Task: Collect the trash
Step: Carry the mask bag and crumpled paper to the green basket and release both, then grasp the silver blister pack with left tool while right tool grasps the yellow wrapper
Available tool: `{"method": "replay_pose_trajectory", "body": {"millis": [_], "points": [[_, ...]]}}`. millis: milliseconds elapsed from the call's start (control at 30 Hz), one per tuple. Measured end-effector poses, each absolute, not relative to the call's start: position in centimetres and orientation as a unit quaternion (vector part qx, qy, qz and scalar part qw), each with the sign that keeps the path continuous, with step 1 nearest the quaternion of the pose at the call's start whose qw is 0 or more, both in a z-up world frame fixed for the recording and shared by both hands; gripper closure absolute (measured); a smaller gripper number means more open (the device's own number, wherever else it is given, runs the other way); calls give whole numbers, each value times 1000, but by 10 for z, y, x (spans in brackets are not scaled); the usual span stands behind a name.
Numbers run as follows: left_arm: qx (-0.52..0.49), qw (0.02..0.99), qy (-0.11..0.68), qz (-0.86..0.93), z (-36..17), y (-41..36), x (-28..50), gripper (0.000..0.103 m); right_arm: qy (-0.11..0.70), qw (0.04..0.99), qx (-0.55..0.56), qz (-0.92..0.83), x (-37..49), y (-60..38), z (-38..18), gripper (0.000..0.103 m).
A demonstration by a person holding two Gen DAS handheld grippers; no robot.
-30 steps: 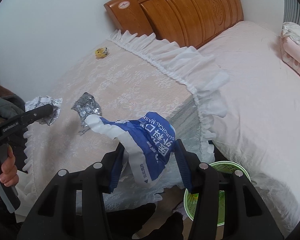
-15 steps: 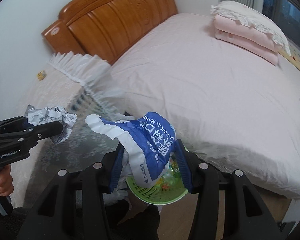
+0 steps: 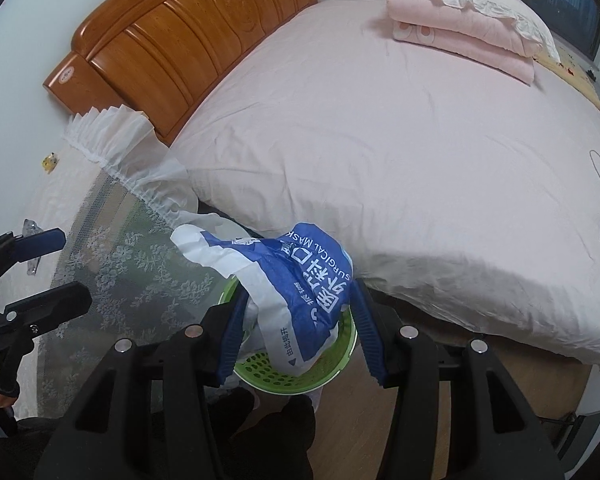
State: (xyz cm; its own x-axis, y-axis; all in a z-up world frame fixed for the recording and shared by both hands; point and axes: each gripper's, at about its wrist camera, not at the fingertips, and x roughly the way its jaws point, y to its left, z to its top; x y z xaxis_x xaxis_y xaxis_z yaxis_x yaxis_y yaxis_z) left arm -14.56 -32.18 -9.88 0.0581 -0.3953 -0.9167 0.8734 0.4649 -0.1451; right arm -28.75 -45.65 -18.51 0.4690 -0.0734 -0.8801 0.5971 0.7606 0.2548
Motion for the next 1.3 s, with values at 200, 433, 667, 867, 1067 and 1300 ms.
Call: {"method": "replay_pose_trajectory", "body": {"millis": [200, 433, 667, 867, 1067, 1300], "points": [[218, 707, 508, -440, -93, -310, -133, 8, 482, 807, 277, -198, -277, -455, -192, 51], [189, 722, 521, -415, -90, -291, -115, 8, 491, 807, 272, -181, -263, -445, -198, 51], [173, 730, 526, -400, -90, -273, -102, 8, 503, 804, 270, -166, -250, -431, -204, 51], [171, 734, 527, -392, -91, -264, -96, 8, 527, 793, 268, -147, -234, -410, -227, 46], [170, 742, 527, -378, -93, -253, -88, 8, 565, 770, 245, -168, -210, -388, -258, 3], [163, 756, 532, -346, -97, -227, -69, 8, 566, 756, 287, -160, -199, -390, -262, 3]]}}
